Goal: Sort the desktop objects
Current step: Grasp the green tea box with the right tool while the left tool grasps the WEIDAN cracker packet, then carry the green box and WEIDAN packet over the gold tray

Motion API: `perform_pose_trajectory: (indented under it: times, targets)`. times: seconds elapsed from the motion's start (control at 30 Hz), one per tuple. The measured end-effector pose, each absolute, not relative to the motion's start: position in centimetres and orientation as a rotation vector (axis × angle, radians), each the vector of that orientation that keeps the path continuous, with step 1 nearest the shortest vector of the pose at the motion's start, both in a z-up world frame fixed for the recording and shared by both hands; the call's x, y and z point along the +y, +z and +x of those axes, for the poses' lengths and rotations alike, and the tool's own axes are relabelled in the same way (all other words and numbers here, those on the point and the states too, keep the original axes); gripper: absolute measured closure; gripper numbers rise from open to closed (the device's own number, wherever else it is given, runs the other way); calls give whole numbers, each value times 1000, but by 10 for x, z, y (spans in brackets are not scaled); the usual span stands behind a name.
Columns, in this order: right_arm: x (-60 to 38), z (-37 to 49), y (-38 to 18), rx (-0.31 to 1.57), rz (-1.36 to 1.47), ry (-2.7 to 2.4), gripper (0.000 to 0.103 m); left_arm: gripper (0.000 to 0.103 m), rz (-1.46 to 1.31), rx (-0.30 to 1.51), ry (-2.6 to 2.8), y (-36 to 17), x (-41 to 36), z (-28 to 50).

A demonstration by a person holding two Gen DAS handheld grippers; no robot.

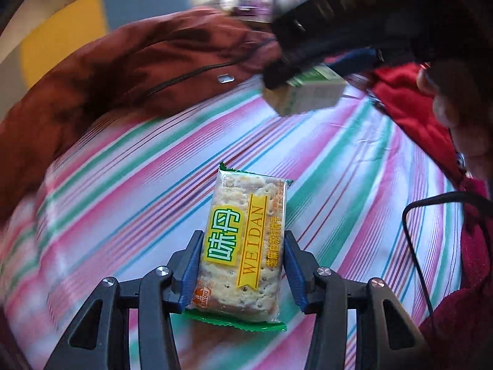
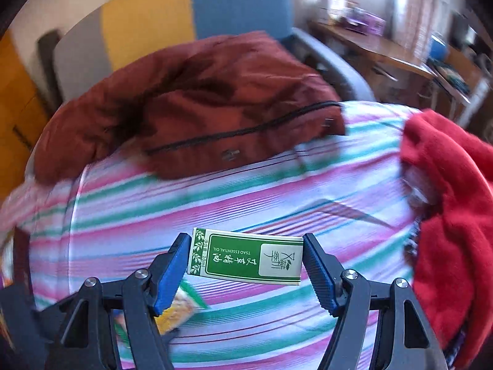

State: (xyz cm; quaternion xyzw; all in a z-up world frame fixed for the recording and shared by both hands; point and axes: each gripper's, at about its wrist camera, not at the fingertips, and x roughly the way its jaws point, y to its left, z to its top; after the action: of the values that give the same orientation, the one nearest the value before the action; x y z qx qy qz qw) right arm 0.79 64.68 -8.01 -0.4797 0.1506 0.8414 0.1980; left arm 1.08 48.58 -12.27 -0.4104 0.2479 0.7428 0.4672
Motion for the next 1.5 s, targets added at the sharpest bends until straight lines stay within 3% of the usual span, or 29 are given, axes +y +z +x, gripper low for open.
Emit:
perform_pose_trajectory:
  times: [0.27, 0.7, 1.5]
  targets:
    - [614, -9, -94, 270, -1440, 2422, 31, 53, -1062, 500, 2004, -107, 414, -5]
    - [587, -15, -93, 242, -1443, 2503, 31, 53, -980, 325, 2259, -34, 331, -11]
    - [436, -36, -34, 123, -1434, 2811, 30, 53, -1011, 152, 2542, -18, 180, -22]
